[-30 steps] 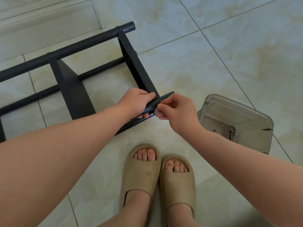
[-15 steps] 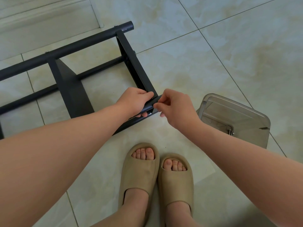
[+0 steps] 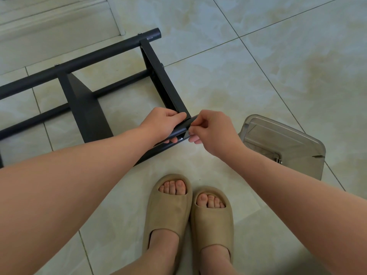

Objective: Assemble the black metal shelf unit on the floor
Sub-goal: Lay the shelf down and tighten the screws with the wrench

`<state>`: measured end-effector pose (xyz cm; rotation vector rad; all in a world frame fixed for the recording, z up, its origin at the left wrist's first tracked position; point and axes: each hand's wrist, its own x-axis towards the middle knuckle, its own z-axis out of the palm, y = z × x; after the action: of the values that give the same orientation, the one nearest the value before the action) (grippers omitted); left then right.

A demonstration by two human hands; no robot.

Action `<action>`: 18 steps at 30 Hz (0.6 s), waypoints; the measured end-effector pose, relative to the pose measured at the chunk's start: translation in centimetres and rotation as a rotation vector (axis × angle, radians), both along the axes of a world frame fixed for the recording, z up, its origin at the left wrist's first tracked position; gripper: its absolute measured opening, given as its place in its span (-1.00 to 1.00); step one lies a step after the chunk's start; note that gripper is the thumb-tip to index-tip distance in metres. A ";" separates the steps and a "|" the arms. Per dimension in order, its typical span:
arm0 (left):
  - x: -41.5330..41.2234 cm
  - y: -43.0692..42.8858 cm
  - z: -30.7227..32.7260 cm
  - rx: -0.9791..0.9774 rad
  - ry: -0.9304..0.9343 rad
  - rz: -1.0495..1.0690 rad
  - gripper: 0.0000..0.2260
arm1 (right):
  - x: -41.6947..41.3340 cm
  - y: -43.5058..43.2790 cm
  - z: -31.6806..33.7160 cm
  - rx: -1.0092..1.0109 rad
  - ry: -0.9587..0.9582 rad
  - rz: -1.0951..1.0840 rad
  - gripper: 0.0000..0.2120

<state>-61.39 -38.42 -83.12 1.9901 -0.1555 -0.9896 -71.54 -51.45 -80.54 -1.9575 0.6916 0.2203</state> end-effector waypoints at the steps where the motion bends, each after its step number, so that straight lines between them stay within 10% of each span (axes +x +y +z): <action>1: 0.0 0.0 0.0 -0.005 0.005 -0.001 -0.71 | 0.0 0.0 -0.1 0.085 0.007 -0.061 -0.89; 8: 0.0 0.0 0.1 -0.018 -0.001 -0.011 -0.70 | 0.1 0.3 0.3 0.414 0.028 -0.306 -0.90; 18: 0.0 0.1 -0.2 -0.029 -0.036 0.016 -0.77 | 2.1 -2.3 0.8 -0.310 0.072 0.227 -0.71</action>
<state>-61.37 -38.34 -83.28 1.9800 -0.1729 -0.9369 -69.42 -53.73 -79.75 -2.3377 0.5752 0.3400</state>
